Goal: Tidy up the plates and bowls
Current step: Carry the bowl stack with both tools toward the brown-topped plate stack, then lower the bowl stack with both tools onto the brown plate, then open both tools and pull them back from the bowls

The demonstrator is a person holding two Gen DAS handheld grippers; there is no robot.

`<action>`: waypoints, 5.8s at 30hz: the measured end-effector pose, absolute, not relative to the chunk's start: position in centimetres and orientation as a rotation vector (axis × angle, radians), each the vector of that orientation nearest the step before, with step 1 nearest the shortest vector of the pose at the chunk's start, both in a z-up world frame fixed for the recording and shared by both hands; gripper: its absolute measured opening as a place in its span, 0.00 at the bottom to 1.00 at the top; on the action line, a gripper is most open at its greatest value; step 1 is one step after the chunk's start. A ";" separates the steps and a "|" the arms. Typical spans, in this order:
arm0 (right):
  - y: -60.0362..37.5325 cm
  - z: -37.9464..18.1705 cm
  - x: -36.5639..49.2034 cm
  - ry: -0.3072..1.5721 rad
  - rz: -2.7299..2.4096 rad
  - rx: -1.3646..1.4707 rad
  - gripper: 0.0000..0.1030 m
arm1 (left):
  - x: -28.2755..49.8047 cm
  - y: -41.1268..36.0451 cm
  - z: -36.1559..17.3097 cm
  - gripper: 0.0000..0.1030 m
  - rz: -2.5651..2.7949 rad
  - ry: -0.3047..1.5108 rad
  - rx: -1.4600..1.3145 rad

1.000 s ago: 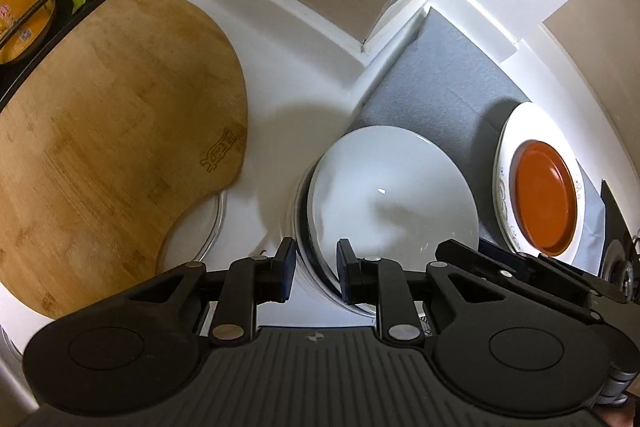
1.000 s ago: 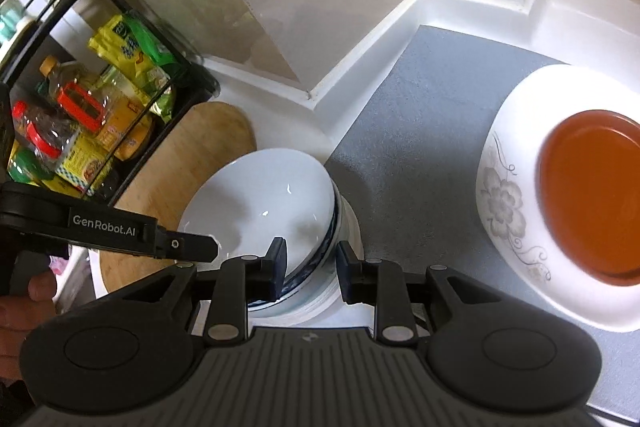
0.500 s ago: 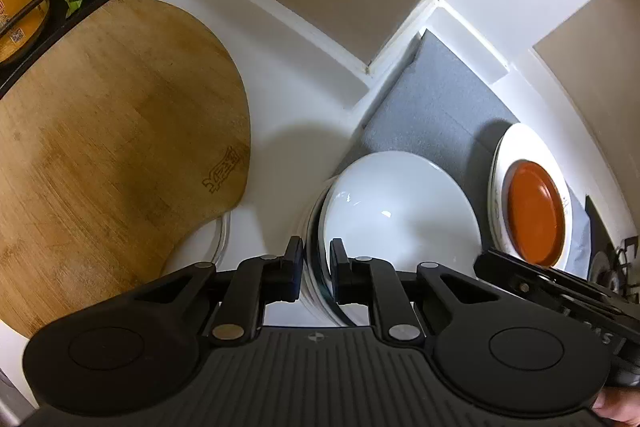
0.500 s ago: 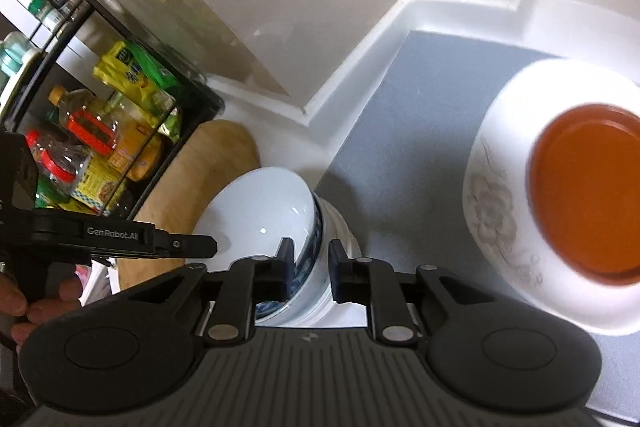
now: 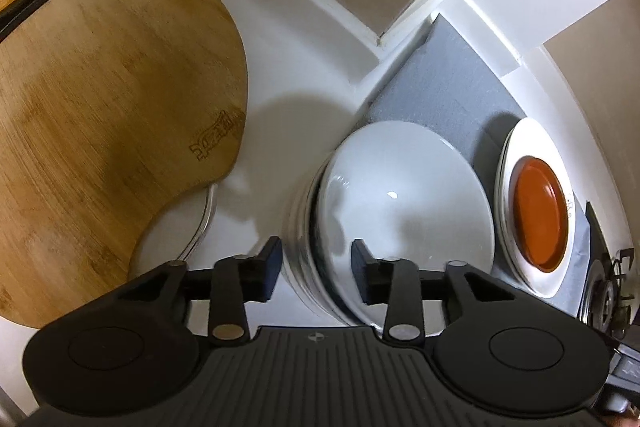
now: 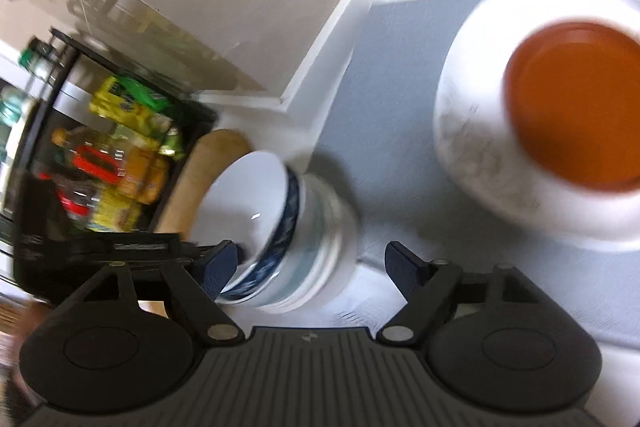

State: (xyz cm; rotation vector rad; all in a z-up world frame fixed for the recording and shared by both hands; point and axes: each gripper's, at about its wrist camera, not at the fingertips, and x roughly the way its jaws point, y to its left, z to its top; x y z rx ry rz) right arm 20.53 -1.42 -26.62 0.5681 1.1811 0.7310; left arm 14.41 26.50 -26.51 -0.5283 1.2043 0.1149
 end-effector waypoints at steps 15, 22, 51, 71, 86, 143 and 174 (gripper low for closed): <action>0.2 -33.2 22.7 1.330 0.667 0.931 1.00 | 15.1 28.2 -30.0 0.65 0.034 1.287 -0.733; 1.3 -31.6 22.4 1.275 0.699 0.848 0.75 | 15.0 28.2 -28.8 0.42 0.002 1.287 -0.673; -3.6 -26.6 20.4 1.136 0.633 0.640 0.50 | 16.6 20.8 -24.4 0.43 -0.035 1.254 -0.459; -16.0 -18.1 21.4 0.790 0.448 0.696 0.46 | 22.5 8.0 -14.1 0.43 -0.223 1.114 -0.246; -19.9 -18.8 22.7 0.784 0.354 0.702 0.46 | 25.7 3.0 -15.4 0.43 -0.250 1.154 -0.223; -17.7 -21.4 25.2 0.693 0.358 0.367 0.46 | 27.4 3.3 -20.9 0.22 -0.262 0.897 -0.056; -17.2 -12.6 14.2 0.680 0.138 0.215 0.83 | 15.4 3.0 -11.1 0.97 -0.101 0.931 -0.099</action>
